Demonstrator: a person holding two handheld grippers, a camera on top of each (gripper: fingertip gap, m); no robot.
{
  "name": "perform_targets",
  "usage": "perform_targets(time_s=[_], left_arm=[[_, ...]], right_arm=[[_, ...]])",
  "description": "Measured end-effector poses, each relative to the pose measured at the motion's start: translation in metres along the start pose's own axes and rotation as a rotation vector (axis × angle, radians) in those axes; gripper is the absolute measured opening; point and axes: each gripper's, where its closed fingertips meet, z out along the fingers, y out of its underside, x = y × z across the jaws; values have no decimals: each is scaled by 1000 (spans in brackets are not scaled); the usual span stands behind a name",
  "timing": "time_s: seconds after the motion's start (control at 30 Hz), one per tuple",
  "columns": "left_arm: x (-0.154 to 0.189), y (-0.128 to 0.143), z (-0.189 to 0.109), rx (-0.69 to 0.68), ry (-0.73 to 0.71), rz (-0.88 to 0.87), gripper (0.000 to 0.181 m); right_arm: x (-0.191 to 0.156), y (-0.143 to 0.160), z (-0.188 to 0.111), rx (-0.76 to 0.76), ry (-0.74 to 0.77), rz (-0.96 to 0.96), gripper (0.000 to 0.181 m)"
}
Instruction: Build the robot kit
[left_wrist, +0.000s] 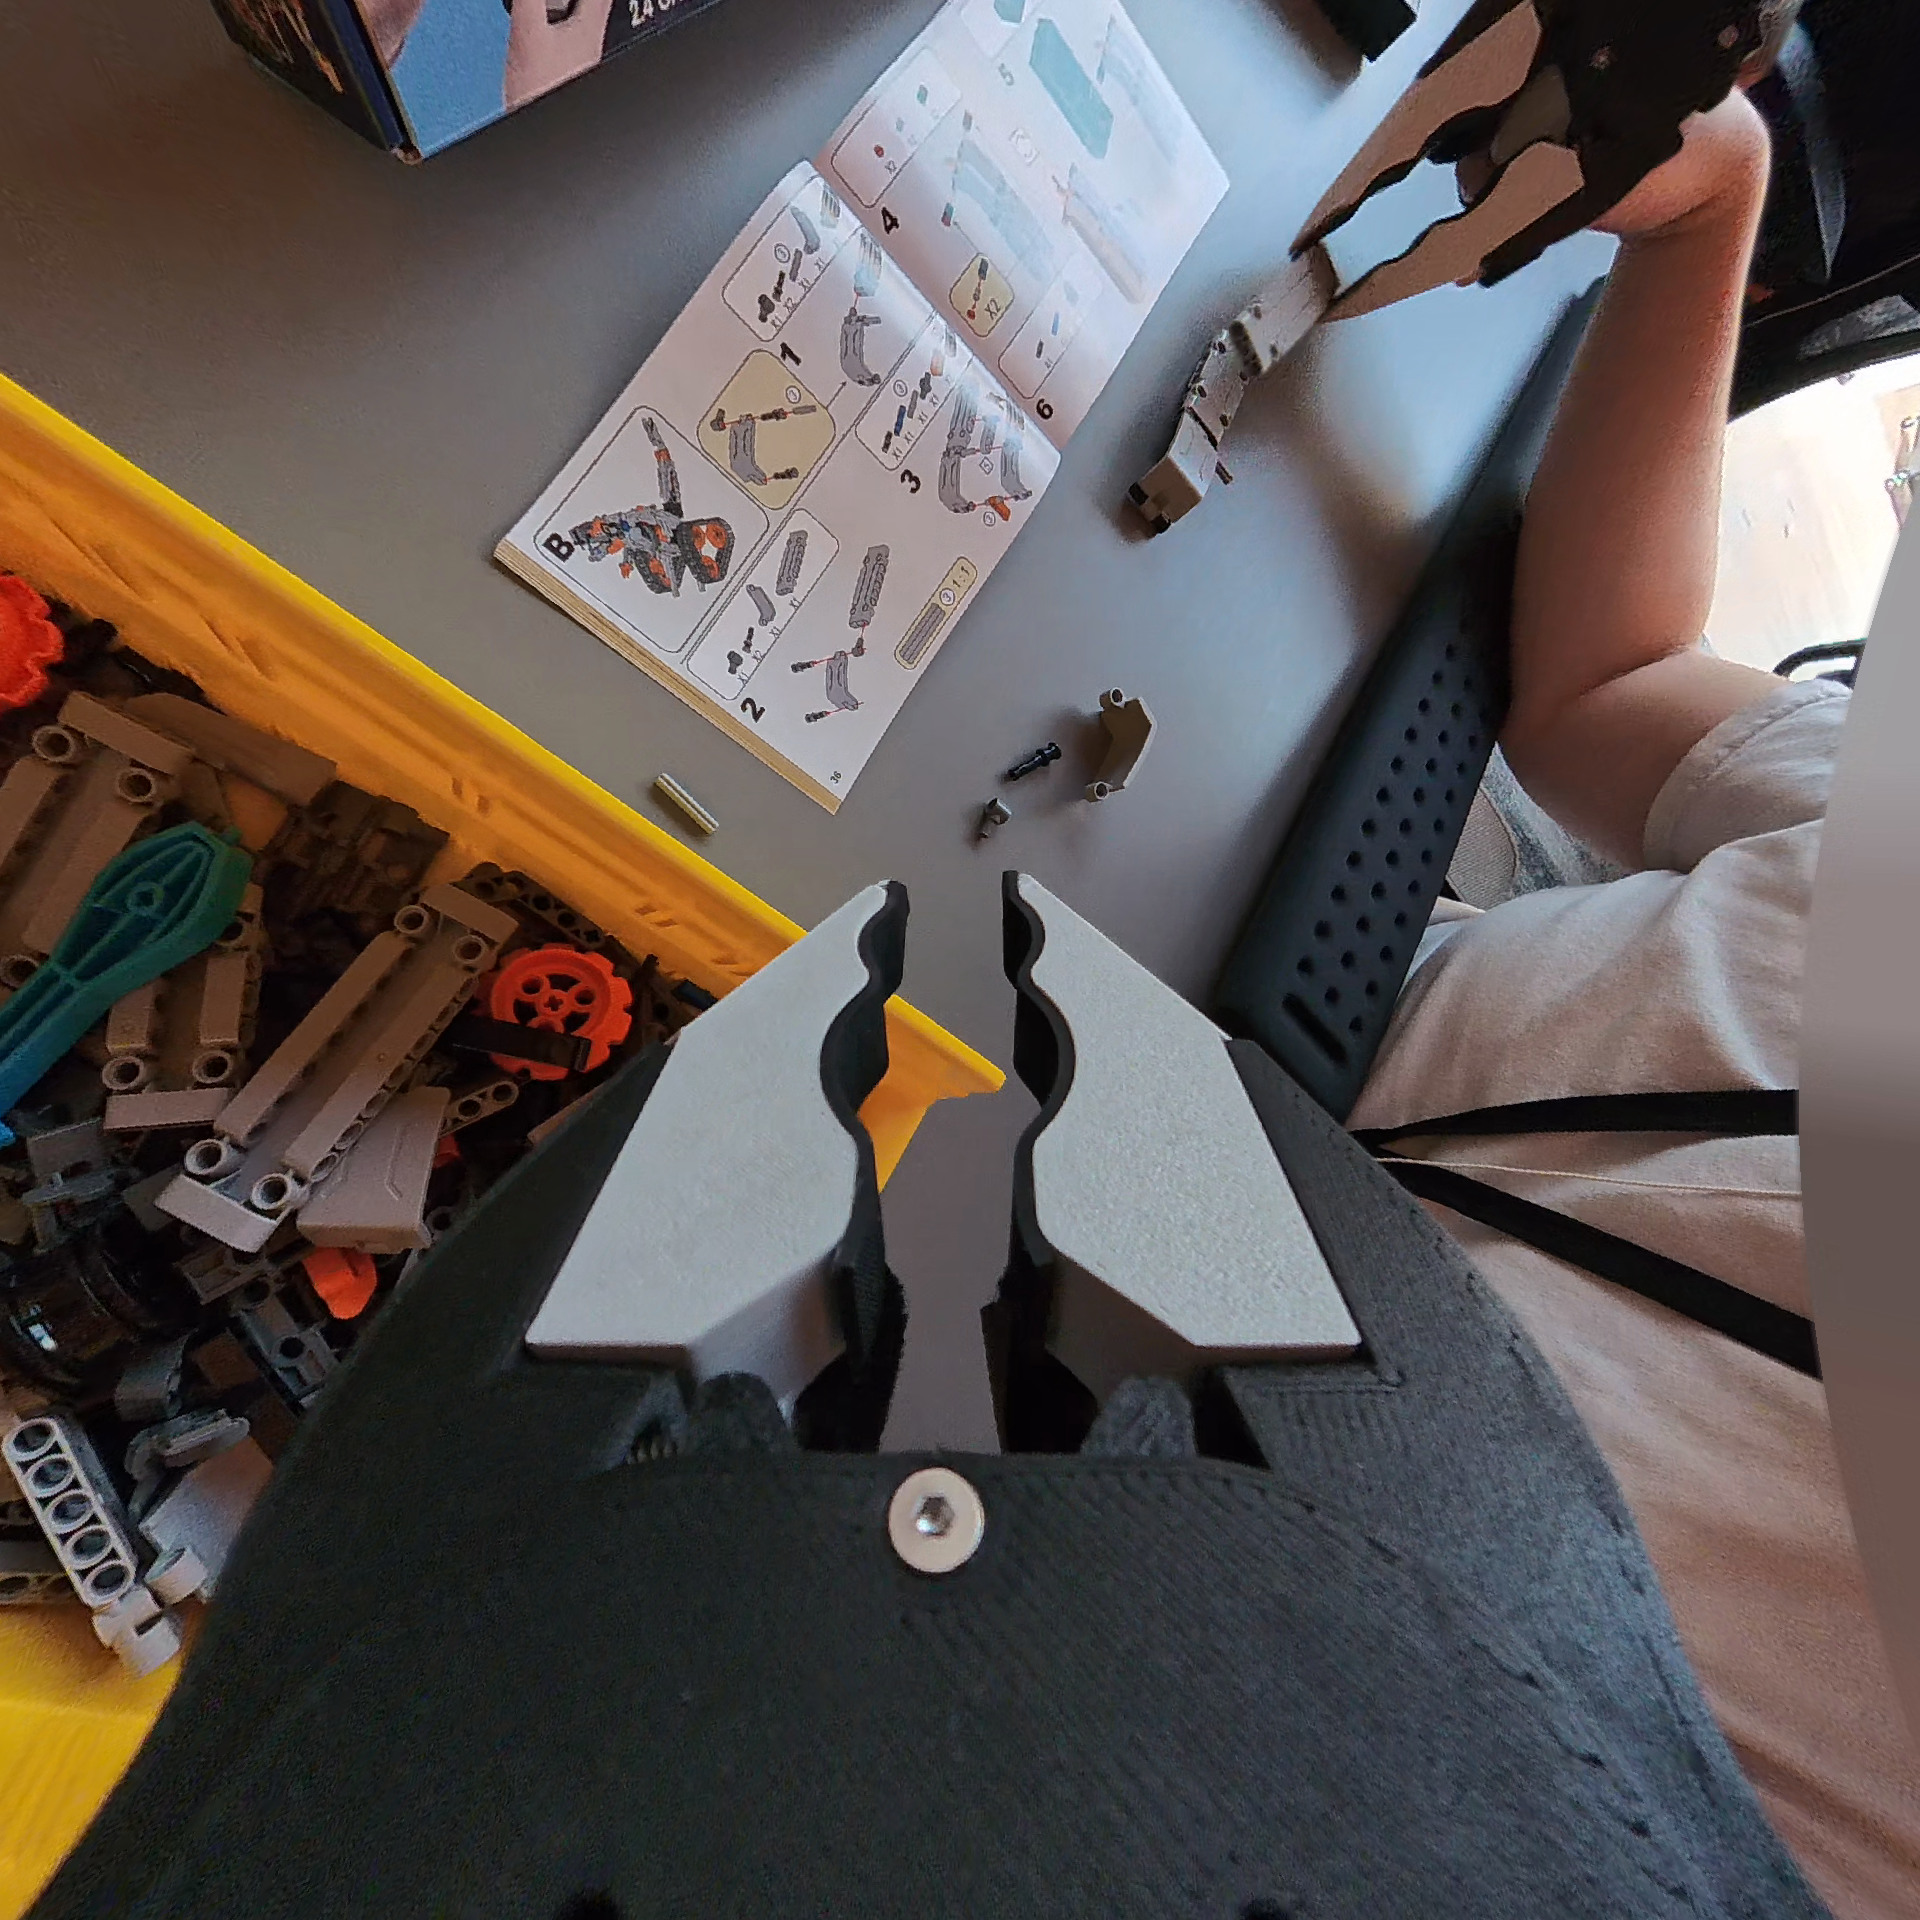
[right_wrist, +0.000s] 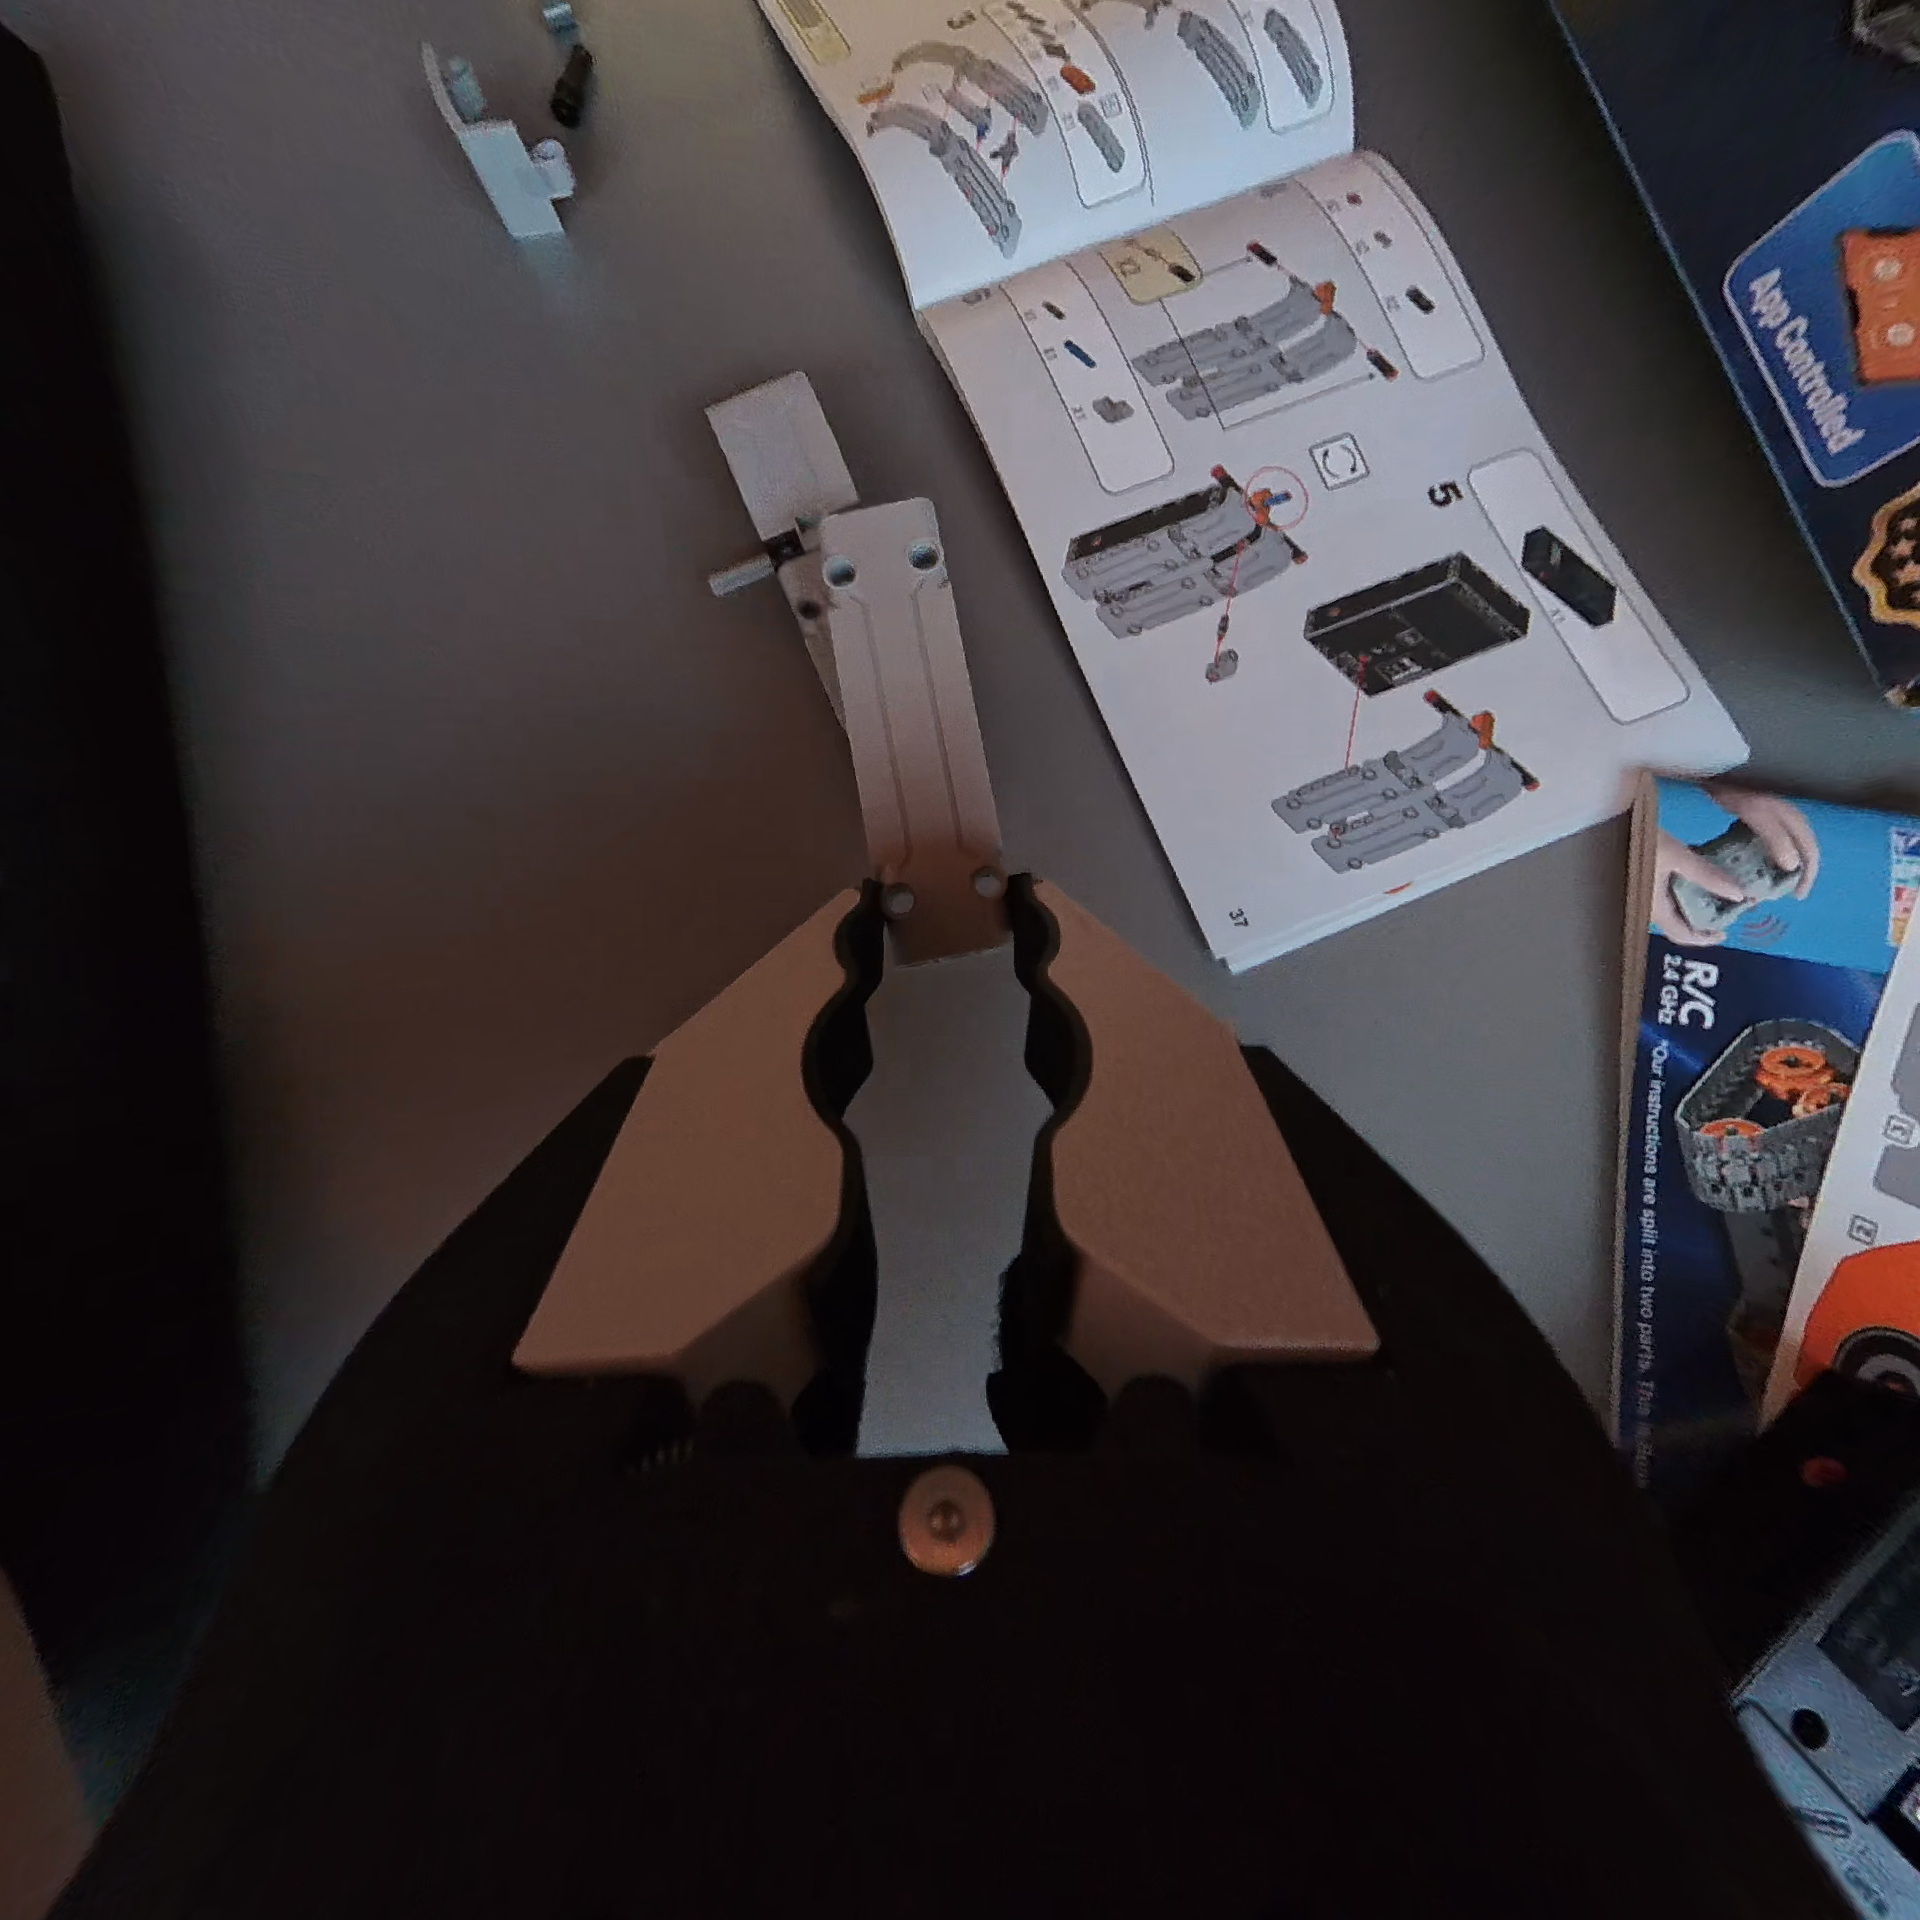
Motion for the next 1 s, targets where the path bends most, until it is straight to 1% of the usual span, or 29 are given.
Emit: perform_targets(time_s=[0.07,0.2,0.37,0.53,0.7,0.87,1.0], left_arm=[[-1,0,-1,2,-5,2,17],[-4,-1,-4,15,-3,-12,17],[-6,-1,-5,17,-11,-23,18],[-5,0,-3,10,-21,-18,18],[-4,0,-4,10,-27,-16,18],[-4,-1,-8,25,-31,-17,18],[-4,-2,-12,40,-39,-13,18]], right_arm=[[4,1,-2,15,0,25,24],[16,-16,-18,106,35,47,24],[17,-30,-24,118,45,10,24],[20,-26,-22,109,36,29,24],[26,-30,-33,151,62,34,24],[30,-46,-44,180,81,-4,24],[32,-47,-44,148,83,-13,24]])
